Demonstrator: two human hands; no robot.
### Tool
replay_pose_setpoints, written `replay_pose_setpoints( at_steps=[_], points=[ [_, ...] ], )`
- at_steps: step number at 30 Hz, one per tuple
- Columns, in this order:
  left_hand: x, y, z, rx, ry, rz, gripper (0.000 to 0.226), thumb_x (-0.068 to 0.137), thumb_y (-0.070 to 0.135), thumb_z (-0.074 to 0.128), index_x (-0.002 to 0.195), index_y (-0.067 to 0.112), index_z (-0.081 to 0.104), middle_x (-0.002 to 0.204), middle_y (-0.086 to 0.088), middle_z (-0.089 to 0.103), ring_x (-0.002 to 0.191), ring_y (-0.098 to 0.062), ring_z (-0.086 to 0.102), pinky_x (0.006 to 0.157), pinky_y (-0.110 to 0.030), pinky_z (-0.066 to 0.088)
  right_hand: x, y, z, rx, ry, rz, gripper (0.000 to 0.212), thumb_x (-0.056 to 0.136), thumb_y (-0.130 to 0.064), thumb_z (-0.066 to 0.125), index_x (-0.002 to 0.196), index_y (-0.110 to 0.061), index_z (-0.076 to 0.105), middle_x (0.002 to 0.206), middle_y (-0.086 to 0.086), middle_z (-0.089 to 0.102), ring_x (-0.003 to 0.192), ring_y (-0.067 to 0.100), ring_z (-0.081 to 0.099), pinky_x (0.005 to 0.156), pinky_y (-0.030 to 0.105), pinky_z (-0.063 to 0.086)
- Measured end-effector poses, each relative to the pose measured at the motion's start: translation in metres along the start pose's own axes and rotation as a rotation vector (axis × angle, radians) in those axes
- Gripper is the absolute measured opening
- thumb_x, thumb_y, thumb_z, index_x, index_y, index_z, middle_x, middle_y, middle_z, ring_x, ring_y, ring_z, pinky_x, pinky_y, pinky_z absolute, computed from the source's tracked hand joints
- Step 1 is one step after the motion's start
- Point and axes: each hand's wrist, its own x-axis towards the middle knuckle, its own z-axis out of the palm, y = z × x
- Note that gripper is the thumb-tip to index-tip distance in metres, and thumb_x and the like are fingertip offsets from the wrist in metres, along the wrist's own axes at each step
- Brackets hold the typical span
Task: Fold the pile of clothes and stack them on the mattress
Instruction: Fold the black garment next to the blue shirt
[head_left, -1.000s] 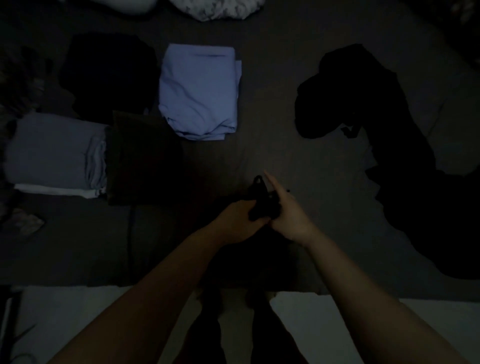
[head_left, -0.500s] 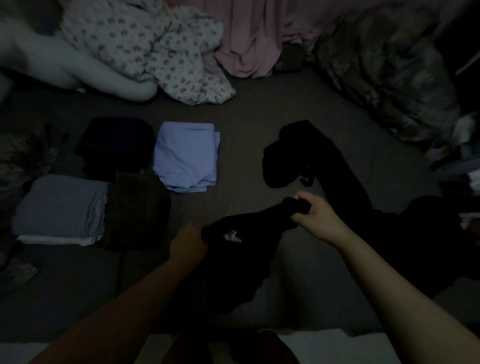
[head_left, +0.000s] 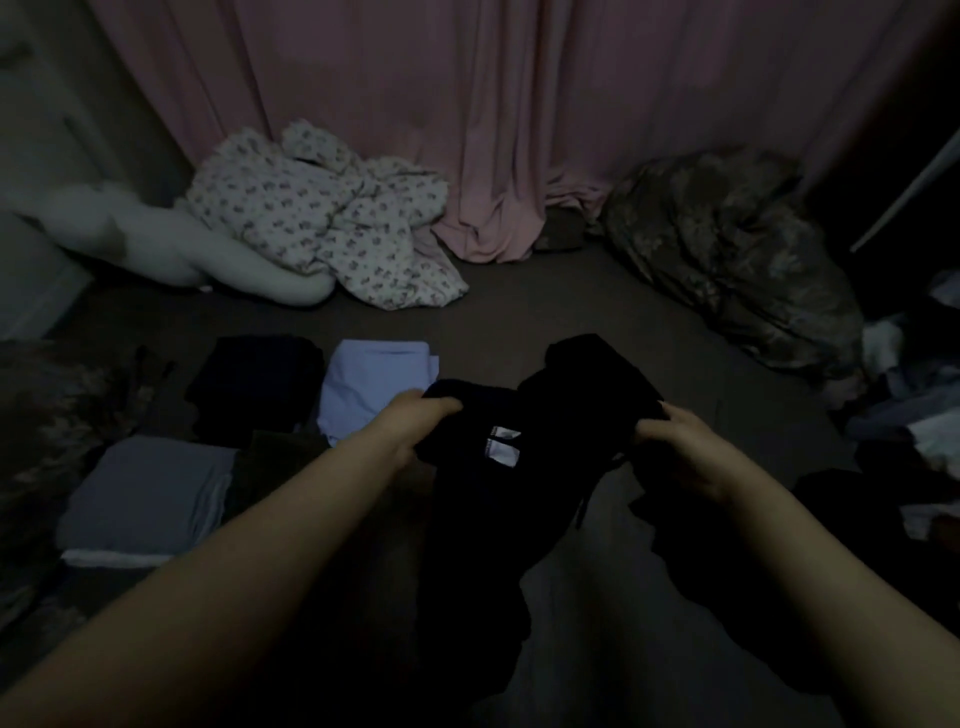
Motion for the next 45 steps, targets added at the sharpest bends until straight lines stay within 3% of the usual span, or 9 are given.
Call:
replay_pose_setpoints(
  at_steps=[5, 9, 13, 17, 20, 27, 31, 39, 45],
  points=[
    [-0.007, 0.047, -0.013, 0.48, -0.186, 0.297, 0.063, 0.077, -0.003, 0.07, 0.13, 0.022, 0.048, 0.124, -0.01, 0.048, 0.112, -0.027, 0.053, 0.078, -0.032, 0.051, -0.013, -0.026, -0.009, 0.038, -0.21, 0.188, 0.024, 0.079, -0.036, 0.062, 0.093, -0.018, 0.07, 0.091, 0.0, 0.072, 0.08, 0.012, 0.067, 0.068, 0.025, 0.047],
    [-0.01, 0.047, -0.034, 1.275, -0.061, 0.738, 0.057, 0.088, -0.005, 0.052, 0.139, 0.018, 0.039, 0.125, -0.013, 0.044, 0.109, -0.028, 0.05, 0.084, -0.026, 0.039, 0.007, -0.025, -0.027, -0.36, 0.156, 0.083, 0.028, 0.081, -0.023, 0.071, 0.104, -0.011, 0.061, 0.1, 0.01, 0.066, 0.079, 0.019, 0.064, 0.063, 0.026, 0.046],
    [-0.011, 0.039, -0.07, 1.551, -0.103, 0.661, 0.048, 0.097, 0.011, 0.046, 0.143, 0.017, 0.034, 0.14, -0.01, 0.039, 0.127, -0.026, 0.04, 0.094, -0.021, 0.028, 0.021, -0.027, -0.055, -0.512, 0.408, -0.051, 0.028, 0.082, -0.017, 0.068, 0.106, -0.011, 0.053, 0.1, 0.015, 0.059, 0.082, 0.025, 0.057, 0.071, 0.029, 0.043],
    [-0.013, 0.047, -0.087, 1.36, 0.301, 0.501, 0.02, 0.09, 0.02, 0.056, 0.107, 0.01, 0.056, 0.103, -0.01, 0.057, 0.093, -0.026, 0.059, 0.068, -0.029, 0.043, 0.021, -0.035, -0.057, -0.589, 0.399, -0.228, 0.014, 0.08, -0.007, 0.067, 0.088, -0.016, 0.06, 0.088, 0.009, 0.062, 0.081, 0.024, 0.059, 0.073, 0.03, 0.045],
    [-0.019, 0.046, -0.078, 0.611, 0.197, 0.045, 0.023, 0.097, 0.025, 0.047, 0.096, 0.003, 0.053, 0.076, -0.014, 0.059, 0.06, -0.021, 0.063, 0.041, -0.027, 0.047, 0.025, -0.043, -0.055, -0.672, 0.525, -0.276, 0.007, 0.08, -0.01, 0.066, 0.084, -0.015, 0.063, 0.085, 0.009, 0.064, 0.08, 0.023, 0.06, 0.071, 0.027, 0.044],
    [-0.016, 0.054, -0.05, -0.417, 0.037, -0.22, 0.023, 0.102, 0.005, 0.029, 0.114, 0.001, 0.047, 0.093, -0.017, 0.053, 0.102, -0.03, 0.057, 0.091, -0.035, 0.047, 0.03, -0.057, -0.056, -0.844, 0.631, -0.253, 0.009, 0.076, -0.019, 0.065, 0.083, -0.022, 0.06, 0.087, 0.006, 0.063, 0.091, 0.029, 0.062, 0.072, 0.032, 0.047],
    [-0.016, 0.068, -0.039, -0.199, 0.112, -0.121, 0.025, 0.097, 0.005, 0.038, 0.076, 0.008, 0.051, 0.064, -0.008, 0.051, 0.063, -0.016, 0.044, 0.044, -0.02, 0.045, 0.034, -0.066, -0.062, -0.835, 0.649, -0.257, 0.021, 0.076, -0.016, 0.068, 0.094, -0.016, 0.056, 0.087, 0.004, 0.055, 0.091, 0.028, 0.06, 0.07, 0.029, 0.04],
    [-0.011, 0.046, -0.05, 1.437, 0.23, 0.124, 0.051, 0.085, 0.037, 0.064, 0.131, 0.021, 0.051, 0.132, -0.007, 0.049, 0.117, -0.024, 0.052, 0.093, -0.029, 0.044, 0.036, -0.08, -0.033, -0.55, 0.182, -0.501, 0.022, 0.081, -0.002, 0.069, 0.098, -0.015, 0.066, 0.094, 0.005, 0.066, 0.089, 0.013, 0.059, 0.075, 0.007, 0.043],
    [-0.026, 0.014, 0.05, 0.863, -0.096, 0.636, 0.051, 0.086, 0.042, 0.063, 0.13, 0.019, 0.05, 0.12, 0.006, 0.058, 0.112, -0.013, 0.056, 0.081, -0.019, 0.04, 0.025, -0.088, 0.044, -0.627, -0.057, -0.614, 0.027, 0.082, -0.007, 0.067, 0.108, -0.017, 0.065, 0.099, 0.002, 0.065, 0.088, 0.015, 0.063, 0.08, 0.018, 0.047]
  ],
)
